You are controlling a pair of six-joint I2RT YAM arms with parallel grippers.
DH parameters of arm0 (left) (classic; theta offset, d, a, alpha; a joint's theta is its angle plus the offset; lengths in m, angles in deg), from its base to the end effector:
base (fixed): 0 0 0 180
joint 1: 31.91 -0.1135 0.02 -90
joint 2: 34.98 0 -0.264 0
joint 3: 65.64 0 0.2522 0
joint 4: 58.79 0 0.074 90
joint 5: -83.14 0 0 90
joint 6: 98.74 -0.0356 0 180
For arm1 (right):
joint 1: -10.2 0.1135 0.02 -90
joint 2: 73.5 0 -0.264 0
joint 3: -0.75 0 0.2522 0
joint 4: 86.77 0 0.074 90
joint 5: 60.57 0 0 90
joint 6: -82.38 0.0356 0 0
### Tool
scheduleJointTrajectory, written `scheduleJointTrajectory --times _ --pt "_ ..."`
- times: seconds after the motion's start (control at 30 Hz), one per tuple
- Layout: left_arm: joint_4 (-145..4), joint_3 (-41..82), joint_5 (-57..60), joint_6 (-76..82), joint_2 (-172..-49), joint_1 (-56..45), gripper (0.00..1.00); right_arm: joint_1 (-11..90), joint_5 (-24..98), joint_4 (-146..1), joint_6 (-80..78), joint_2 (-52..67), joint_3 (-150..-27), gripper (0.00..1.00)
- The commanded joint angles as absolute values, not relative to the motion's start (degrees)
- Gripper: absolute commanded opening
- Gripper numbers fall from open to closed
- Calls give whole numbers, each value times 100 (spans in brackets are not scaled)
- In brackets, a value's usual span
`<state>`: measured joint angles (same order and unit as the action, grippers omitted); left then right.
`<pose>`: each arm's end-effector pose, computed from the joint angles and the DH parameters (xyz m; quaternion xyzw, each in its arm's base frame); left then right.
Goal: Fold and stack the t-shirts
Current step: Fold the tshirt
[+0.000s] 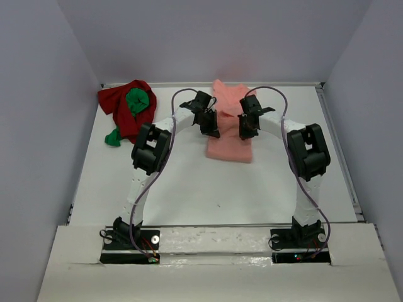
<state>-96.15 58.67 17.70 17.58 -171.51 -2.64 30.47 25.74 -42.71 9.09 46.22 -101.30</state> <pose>0.4525 -0.2706 0.1608 0.0971 0.9148 -0.3340 0.2055 0.4164 0.1513 0.1698 -0.0222 0.9690 0.0478 0.2414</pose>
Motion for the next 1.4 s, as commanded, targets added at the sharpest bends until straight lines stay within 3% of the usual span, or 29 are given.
scheduleJointTrajectory --times 0.0,0.6,0.8,1.1,1.27,1.37 --pt "-10050 5395 1275 1806 -16902 -89 0 3226 2521 -4040 1145 4480 -9476 0" --pt "-8653 1555 1117 2447 -14249 991 0 3973 2179 -3918 2269 2310 -7269 0" --pt "-8635 1202 958 2395 -14001 1080 0 4280 1968 -3882 2507 2160 -6970 0" --pt "-9179 1738 37 2140 -13720 1133 0 5194 896 -3145 2973 1747 -7348 0" --pt "-9583 1992 -1238 2219 -13079 1265 28 5300 377 -2653 3210 1360 -7559 0" --pt "-9969 2273 -1748 2237 -12789 1344 35 5362 34 -2266 3298 1333 -7725 0"
